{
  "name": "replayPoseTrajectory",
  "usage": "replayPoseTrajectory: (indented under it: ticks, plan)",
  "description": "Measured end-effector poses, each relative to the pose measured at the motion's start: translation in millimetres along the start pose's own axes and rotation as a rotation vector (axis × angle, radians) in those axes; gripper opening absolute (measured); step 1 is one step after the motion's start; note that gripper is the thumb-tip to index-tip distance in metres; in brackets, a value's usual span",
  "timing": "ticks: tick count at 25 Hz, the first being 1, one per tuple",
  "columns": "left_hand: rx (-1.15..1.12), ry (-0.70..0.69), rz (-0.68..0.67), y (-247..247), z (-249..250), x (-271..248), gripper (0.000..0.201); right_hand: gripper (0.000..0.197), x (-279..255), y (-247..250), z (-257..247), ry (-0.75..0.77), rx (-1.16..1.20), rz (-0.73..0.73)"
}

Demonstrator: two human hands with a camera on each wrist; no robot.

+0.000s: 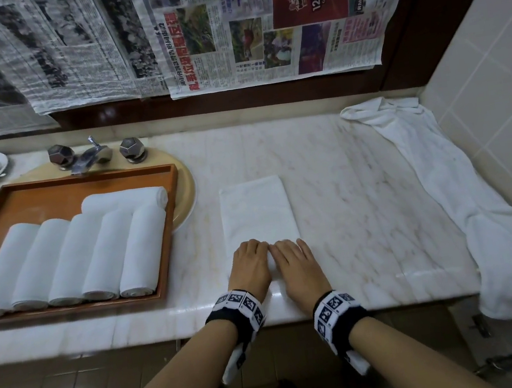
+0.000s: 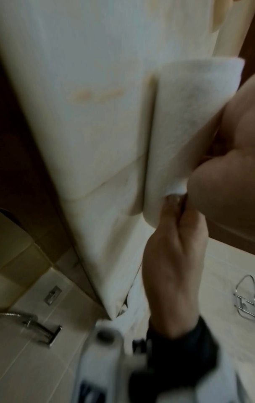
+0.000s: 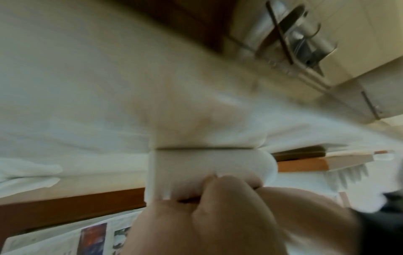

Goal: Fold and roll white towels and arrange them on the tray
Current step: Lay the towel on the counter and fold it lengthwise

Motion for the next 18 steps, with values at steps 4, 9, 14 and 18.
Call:
replayPoseTrajectory:
  ticks: [4, 9, 14, 18]
  plan:
    - [-0.075, -0.084, 0.189, -13.2, -4.8, -26.8, 0.059, 0.046, 22.9, 19.5, 9.0, 0.017, 0.041, -0.097]
    - [-0.015, -0.09, 0.113, -20.1, -19.6, -32.0, 0.058, 0.042, 18.4, 19.1, 0.9, -0.015, 0.045, -0.059]
    - [0.012, -0.056, -0.021, -0.4, -13.4, 7.2, 0.044, 0.061, 8.7, 7.6, 1.5, -0.017, 0.002, -0.029]
    - [0.005, -0.069, 0.108, -3.2, -11.5, -19.1, 0.064, 0.039, 35.3, 18.5, 14.0, -0.002, 0.046, -0.098]
Point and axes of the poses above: each hand's wrist, its own x-axis towards the middle knuckle, its own y-axis out of the back of the hand, z = x × y, the point moved 1 cm from there along x, towards the middle knuckle, and after that the axes turned 11 degrees about y, right-handed, at the moved point
